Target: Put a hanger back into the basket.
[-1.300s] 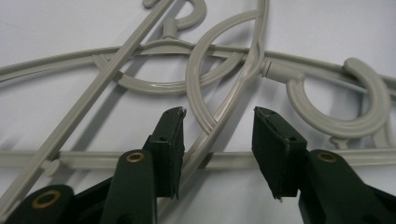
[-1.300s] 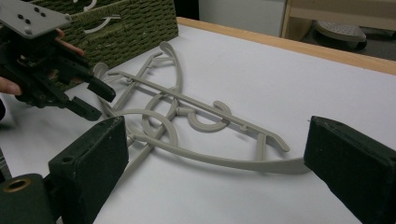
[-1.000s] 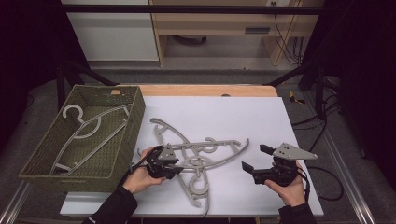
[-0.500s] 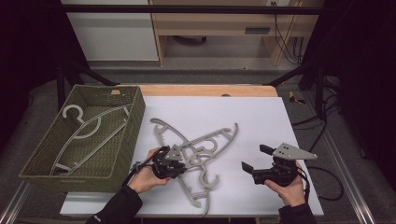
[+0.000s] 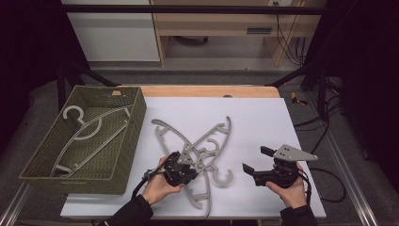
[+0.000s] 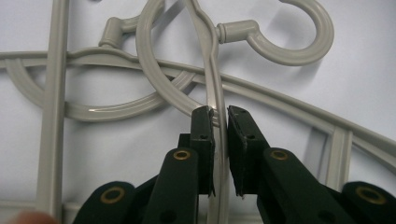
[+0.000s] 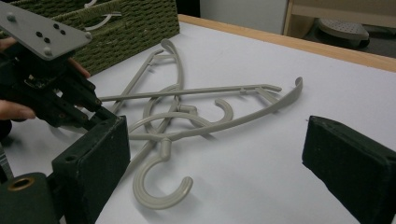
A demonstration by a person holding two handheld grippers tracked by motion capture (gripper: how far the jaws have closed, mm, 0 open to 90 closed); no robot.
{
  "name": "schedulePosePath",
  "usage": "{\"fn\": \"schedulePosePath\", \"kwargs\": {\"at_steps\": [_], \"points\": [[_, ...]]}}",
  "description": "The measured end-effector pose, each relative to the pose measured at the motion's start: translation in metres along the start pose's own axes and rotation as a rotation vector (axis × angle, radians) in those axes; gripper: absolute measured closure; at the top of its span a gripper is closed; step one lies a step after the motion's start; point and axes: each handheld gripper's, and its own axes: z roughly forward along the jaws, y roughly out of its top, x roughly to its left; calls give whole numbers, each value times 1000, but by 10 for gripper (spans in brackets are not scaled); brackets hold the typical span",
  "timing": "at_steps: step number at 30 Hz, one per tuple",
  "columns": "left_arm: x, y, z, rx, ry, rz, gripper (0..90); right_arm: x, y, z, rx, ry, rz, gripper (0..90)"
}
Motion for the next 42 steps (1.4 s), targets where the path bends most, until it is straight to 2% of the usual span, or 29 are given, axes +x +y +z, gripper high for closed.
{"fn": "schedulePosePath", "kwargs": {"at_steps": [4, 7, 9, 11, 13, 14, 16, 19, 23, 26, 30, 34, 38, 42], "points": [[1, -1, 2, -22, -21, -4, 799, 0, 0, 0, 1, 1, 4, 80], [3, -1, -10, -83, -27, 2, 705, 1, -1, 1, 1, 3, 0, 81], [8, -1, -25, -110, 0, 16, 670, 2, -1, 2, 4, 4, -4, 82], [15, -3, -39, -143, 24, -1, 639, 2, -1, 3, 8, 6, -5, 83], [23, -9, -51, -158, 75, -14, 588, 3, -2, 5, 10, 5, -6, 84], [27, -12, -55, -155, 85, -30, 547, 3, -2, 5, 13, 5, -5, 85], [35, -21, -60, -142, 117, -49, 524, 3, -2, 5, 12, 7, -12, 88], [42, -34, -61, -111, 127, -87, 487, 4, -2, 6, 14, 6, -8, 89], [44, -48, -59, -74, 125, -101, 512, 6, -2, 8, 18, 10, -12, 100], [42, -53, -67, -84, 139, -109, 608, 12, 0, 11, 16, 27, -18, 125], [33, -57, -83, -135, 152, -95, 746, 25, 3, 21, 21, 58, -35, 237], [25, -58, -103, -215, 146, -105, 890, 41, 5, 39, 51, 90, -58, 423], [24, -52, -124, -304, 169, -105, 900, 56, 6, 58, 92, 116, -66, 606], [27, -52, -137, -335, 188, -110, 900, 69, 7, 79, 127, 159, -73, 781]]}}
